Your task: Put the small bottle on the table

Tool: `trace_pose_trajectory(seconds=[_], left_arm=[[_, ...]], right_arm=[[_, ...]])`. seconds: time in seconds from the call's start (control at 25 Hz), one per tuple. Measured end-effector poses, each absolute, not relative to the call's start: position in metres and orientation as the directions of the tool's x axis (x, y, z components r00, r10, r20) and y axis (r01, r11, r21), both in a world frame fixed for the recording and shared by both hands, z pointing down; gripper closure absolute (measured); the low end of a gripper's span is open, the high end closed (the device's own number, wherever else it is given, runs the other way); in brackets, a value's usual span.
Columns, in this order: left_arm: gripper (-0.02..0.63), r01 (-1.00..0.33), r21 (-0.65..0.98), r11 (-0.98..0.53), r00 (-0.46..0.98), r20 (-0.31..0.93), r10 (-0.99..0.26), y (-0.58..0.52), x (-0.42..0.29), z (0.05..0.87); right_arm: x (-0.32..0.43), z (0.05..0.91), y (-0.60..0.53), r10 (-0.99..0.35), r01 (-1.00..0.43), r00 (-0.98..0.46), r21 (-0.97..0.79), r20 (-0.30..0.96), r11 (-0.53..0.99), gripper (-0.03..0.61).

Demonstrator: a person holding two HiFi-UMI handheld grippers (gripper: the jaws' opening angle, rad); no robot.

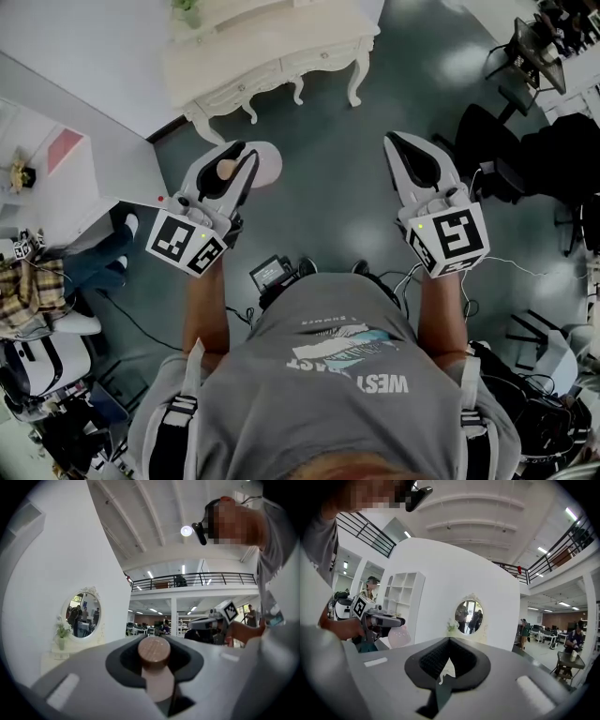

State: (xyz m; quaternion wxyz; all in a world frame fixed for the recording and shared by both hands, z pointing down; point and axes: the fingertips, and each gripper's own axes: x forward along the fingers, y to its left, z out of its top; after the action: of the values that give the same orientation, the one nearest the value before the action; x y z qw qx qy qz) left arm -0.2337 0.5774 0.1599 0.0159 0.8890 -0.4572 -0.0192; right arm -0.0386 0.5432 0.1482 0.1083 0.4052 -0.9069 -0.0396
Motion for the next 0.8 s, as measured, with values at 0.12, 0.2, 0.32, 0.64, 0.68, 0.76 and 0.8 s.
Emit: trace_pose_trajectory(seconds=[0.12, 0.2, 0.32, 0.64, 0.68, 0.76, 0.8], left_arm=[[0.522, -0.809, 0.049, -0.586, 0.586, -0.026, -0.810, 0.577, -0.241, 0.160], [0.522, -0.807, 0.051, -0.588, 0.587, -0.028, -0.809, 0.575, -0.245, 0.161], [0.522, -0.804, 0.059, -0.591, 0.591, -0.026, -0.806, 0.571, -0.245, 0.165], [0.522, -0.813, 0.059, -0.579, 0.579, -0.011, -0.815, 0.552, -0.224, 0.168], [0.522, -0.818, 0.058, -0.573, 0.573, -0.009, -0.819, 0.548, -0.220, 0.168], [0.522, -0.827, 0.056, -0.559, 0.560, -0.004, -0.829, 0.540, -0.213, 0.167], [0.522, -0.832, 0.055, -0.552, 0.553, -0.001, -0.833, 0.535, -0.208, 0.167]], right_arm=[[-0.041, 0.144, 0.542, -0.756, -0.739, -0.635, 0.159, 0.158, 0.654, 0.575], [-0.043, 0.143, 0.540, -0.762, -0.745, -0.628, 0.163, 0.158, 0.647, 0.575], [-0.041, 0.146, 0.535, -0.768, -0.750, -0.619, 0.167, 0.166, 0.640, 0.575], [-0.018, 0.145, 0.505, -0.763, -0.745, -0.630, 0.163, 0.146, 0.646, 0.575], [-0.015, 0.146, 0.500, -0.760, -0.742, -0.635, 0.161, 0.141, 0.650, 0.575], [-0.007, 0.145, 0.488, -0.749, -0.733, -0.648, 0.153, 0.137, 0.663, 0.575], [-0.004, 0.146, 0.482, -0.742, -0.728, -0.656, 0.147, 0.138, 0.670, 0.575]])
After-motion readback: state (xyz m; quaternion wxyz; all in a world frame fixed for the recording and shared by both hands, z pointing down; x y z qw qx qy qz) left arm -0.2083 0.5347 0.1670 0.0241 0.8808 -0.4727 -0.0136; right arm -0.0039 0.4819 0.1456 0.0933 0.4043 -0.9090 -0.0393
